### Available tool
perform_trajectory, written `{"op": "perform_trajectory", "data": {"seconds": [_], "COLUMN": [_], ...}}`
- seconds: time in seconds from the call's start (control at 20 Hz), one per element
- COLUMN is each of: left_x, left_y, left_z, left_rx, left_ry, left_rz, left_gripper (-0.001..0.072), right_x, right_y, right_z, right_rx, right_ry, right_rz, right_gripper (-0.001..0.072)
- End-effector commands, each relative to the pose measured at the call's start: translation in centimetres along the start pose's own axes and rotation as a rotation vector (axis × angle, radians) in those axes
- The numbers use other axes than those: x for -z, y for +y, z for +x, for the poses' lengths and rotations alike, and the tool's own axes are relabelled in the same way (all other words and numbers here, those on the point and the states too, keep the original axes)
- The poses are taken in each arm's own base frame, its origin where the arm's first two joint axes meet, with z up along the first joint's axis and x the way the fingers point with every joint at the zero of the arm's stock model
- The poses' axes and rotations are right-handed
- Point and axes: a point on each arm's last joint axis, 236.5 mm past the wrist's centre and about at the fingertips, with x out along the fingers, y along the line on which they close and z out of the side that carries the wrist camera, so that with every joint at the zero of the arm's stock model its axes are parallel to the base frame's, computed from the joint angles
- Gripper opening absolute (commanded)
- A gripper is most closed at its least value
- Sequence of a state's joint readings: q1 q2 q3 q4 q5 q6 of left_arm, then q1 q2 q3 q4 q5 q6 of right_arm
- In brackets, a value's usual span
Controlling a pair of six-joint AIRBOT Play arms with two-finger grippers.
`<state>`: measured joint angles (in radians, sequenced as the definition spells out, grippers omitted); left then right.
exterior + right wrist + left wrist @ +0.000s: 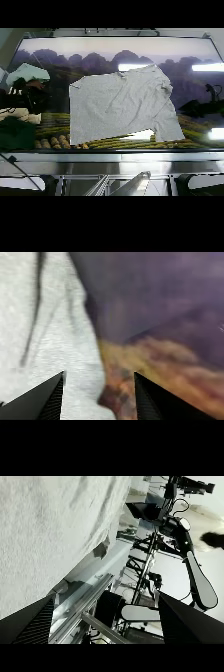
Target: Fold the shirts.
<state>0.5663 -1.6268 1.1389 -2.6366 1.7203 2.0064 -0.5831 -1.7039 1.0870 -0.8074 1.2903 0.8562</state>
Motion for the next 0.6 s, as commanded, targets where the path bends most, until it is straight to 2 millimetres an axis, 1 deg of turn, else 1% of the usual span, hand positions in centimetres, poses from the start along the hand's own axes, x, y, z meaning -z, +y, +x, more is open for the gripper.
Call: {"op": "perform_trajectory", "data": {"seconds": [0.0,0.05,0.1,0.15,0.25,0.3,0.35,0.4,0.45,0.55], "left_x": [2.9,3.3,3.8,4.6,6.1,6.7,7.1,7.5,8.0,8.6], "left_y": [1.5,1.8,2.6,3.7,6.7,7.9,8.5,8.9,9.2,9.9], "left_z": [-1.3,-1.6,-2.0,-2.0,-1.7,-1.3,-1.0,-0.6,-0.1,0.7], "left_rx": [-0.007,-0.006,-0.024,-0.058,-0.160,-0.197,-0.206,-0.201,-0.193,-0.195], "left_ry": [-0.079,-0.102,-0.121,-0.125,-0.114,-0.110,-0.110,-0.105,-0.095,-0.091], "left_rz": [-0.046,-0.063,-0.082,-0.105,-0.145,-0.164,-0.180,-0.197,-0.214,-0.240], "left_gripper": [0.0713,0.0713,0.0713,0.0712,0.0712,0.0711,0.0711,0.0695,0.0695,0.0695], "right_x": [1.6,1.6,1.7,1.9,2.1,1.9,1.7,1.4,1.1,0.7], "right_y": [0.2,1.0,1.7,2.3,3.7,4.4,5.3,5.9,6.5,7.0], "right_z": [2.8,3.5,4.1,4.6,5.6,6.0,6.3,6.4,6.4,6.3], "right_rx": [0.014,0.007,0.002,0.001,-0.012,-0.030,-0.054,-0.076,-0.098,-0.117], "right_ry": [0.086,0.097,0.111,0.127,0.143,0.139,0.128,0.114,0.100,0.082], "right_rz": [-0.043,-0.059,-0.079,-0.102,-0.138,-0.150,-0.156,-0.155,-0.154,-0.145], "right_gripper": [0.0497,0.0494,0.0397,0.0322,0.0317,0.0288,0.0177,0.0043,0.0014,0.0013]}}
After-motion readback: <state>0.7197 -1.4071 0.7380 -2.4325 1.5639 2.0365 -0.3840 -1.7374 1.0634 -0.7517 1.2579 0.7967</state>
